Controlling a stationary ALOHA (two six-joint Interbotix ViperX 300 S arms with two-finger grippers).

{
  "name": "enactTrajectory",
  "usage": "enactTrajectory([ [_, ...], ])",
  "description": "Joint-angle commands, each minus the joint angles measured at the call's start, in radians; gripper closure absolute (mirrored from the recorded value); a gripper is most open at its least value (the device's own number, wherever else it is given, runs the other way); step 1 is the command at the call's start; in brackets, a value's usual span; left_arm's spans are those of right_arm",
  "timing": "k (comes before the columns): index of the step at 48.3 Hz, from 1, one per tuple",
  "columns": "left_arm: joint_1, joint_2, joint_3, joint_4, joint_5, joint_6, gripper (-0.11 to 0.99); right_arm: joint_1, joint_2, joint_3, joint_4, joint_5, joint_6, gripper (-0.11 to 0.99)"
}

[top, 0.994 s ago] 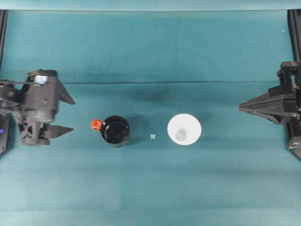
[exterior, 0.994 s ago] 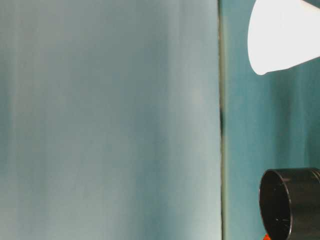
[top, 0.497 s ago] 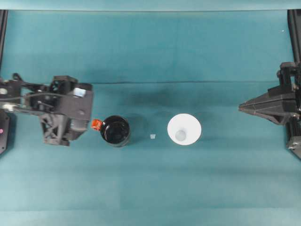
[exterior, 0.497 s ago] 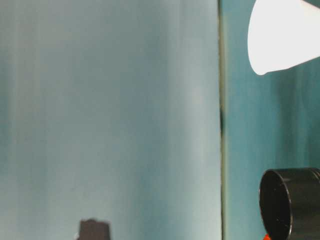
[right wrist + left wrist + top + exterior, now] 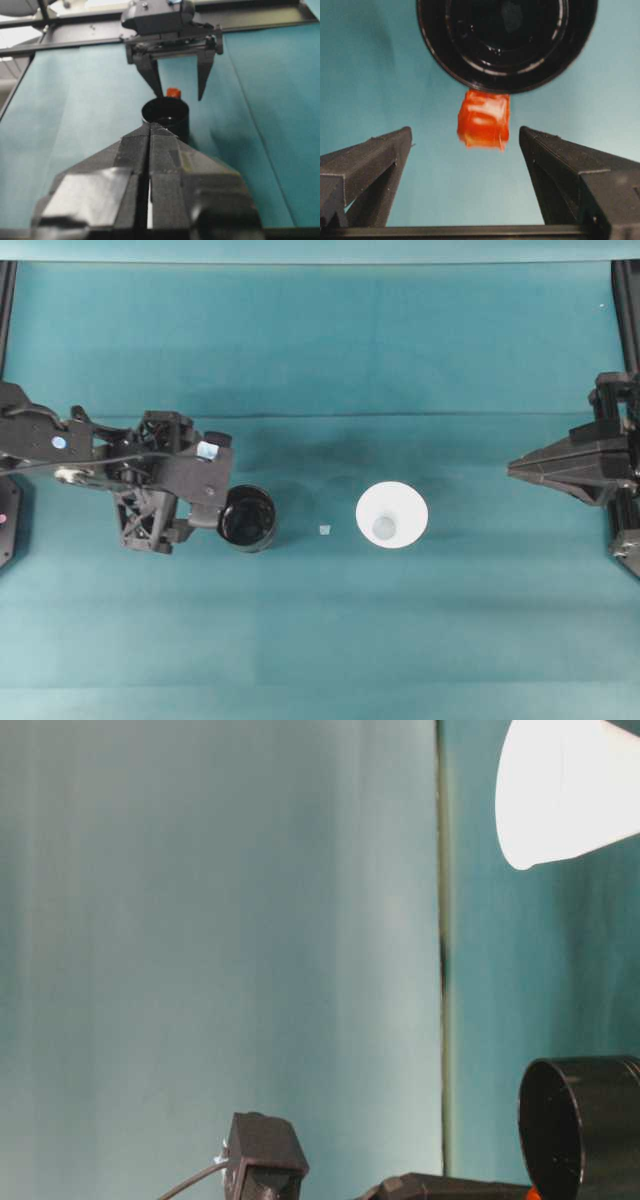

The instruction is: Put the paper cup into the moved red handle cup holder.

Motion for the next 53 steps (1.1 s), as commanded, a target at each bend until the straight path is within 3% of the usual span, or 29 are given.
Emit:
enactTrajectory([
  [1,-0.003,0.002,-0.014,0.002,-0.02,0.0,-0.08,0.003,0.005,-0.021,0.003,-0.005,0.009,0.99],
  [53,-0.006,0.015,-0.02,0.002,-0.025,-0.002,-0.08,0.002,0.005,-0.018,0.003,-0.005,0.009,0.99],
])
